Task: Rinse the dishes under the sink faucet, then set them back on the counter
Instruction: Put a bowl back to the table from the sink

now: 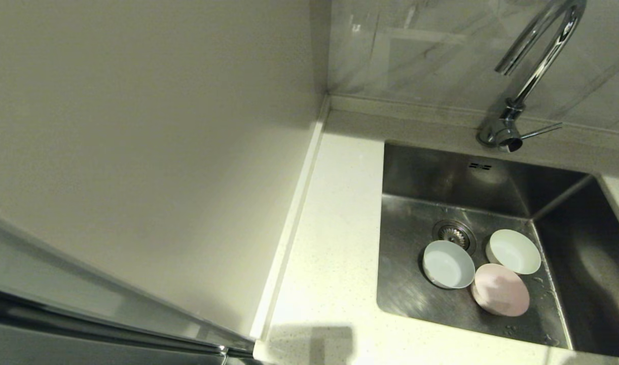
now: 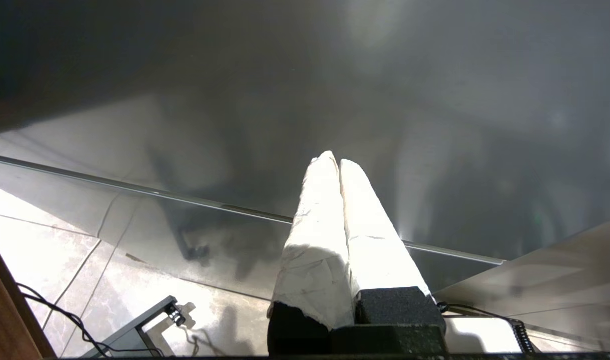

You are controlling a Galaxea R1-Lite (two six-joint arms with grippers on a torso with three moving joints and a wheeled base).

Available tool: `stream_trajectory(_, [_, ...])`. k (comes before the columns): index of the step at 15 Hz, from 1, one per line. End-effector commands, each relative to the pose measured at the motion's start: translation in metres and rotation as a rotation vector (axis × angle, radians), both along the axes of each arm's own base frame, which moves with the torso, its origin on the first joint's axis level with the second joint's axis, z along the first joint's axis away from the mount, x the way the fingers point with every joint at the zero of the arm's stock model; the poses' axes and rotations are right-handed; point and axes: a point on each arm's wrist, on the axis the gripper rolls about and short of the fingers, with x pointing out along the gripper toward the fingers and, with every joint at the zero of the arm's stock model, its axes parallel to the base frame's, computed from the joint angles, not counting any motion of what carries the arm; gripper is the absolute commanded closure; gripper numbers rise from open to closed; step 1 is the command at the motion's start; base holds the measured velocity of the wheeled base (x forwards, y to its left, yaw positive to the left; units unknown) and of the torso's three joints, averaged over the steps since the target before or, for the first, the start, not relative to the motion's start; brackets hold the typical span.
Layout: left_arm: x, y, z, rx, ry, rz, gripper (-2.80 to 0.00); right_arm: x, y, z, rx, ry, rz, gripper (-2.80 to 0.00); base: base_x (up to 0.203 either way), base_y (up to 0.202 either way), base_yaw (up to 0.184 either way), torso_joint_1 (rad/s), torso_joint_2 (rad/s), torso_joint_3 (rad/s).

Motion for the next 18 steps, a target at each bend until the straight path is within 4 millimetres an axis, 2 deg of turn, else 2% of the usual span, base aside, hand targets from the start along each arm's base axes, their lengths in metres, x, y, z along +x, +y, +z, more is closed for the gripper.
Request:
stream_trajectory(1, [0.0, 0.0, 0.0, 0.0, -0.003, 0.0, 0.0, 0.088, -0.005, -0.005, -0.029, 0.207, -0.017, 0.0, 0.0, 0.0, 0.0, 0.0, 0.0, 0.0])
stream_trajectory(2, [0.0, 0.0, 0.0, 0.0, -0.003, 0.0, 0.0, 0.109, -0.008, -0.01, -0.05, 0.258, -0.02, 0.0, 0.0, 0.0, 0.0, 0.0, 0.0, 0.0])
stream_trajectory(3, [0.0, 0.0, 0.0, -0.001, -0.003, 0.0, 0.0, 0.13, -0.01, -0.017, -0.065, 0.309, -0.02, -2.8, 0.0, 0.0, 0.0, 0.0, 0.0, 0.0])
stream_trajectory(7, [0.0, 0.0, 0.0, -0.001, -0.004, 0.0, 0.0, 0.196, -0.016, -0.054, -0.065, 0.421, 0.033, -2.8, 0.0, 0.0, 0.0, 0.0, 0.0, 0.0])
stream_trajectory(10, [0.0, 0.0, 0.0, -0.001, -0.005, 0.0, 0.0, 0.233, -0.018, -0.081, -0.008, 0.479, 0.047, -2.8, 0.0, 0.0, 0.0, 0.0, 0.0, 0.0])
stream_trajectory(12, [0.0, 0.0, 0.0, 0.0, -0.003, 0.0, 0.0, 0.244, -0.018, -0.101, 0.019, 0.536, 0.072, -2.8, 0.0, 0.0, 0.0, 0.0, 0.0, 0.0])
stream_trajectory(15, [0.0, 0.0, 0.0, -0.001, -0.003, 0.0, 0.0, 0.26, -0.021, -0.136, -0.027, 0.648, 0.103, -2.8, 0.0, 0.0, 0.0, 0.0, 0.0, 0.0])
stream_trajectory(18, [0.0, 0.0, 0.0, -0.001, -0.003, 0.0, 0.0, 0.278, -0.026, -0.161, -0.043, 0.681, 0.091, -2.8, 0.0, 0.0, 0.0, 0.0, 0.0, 0.0])
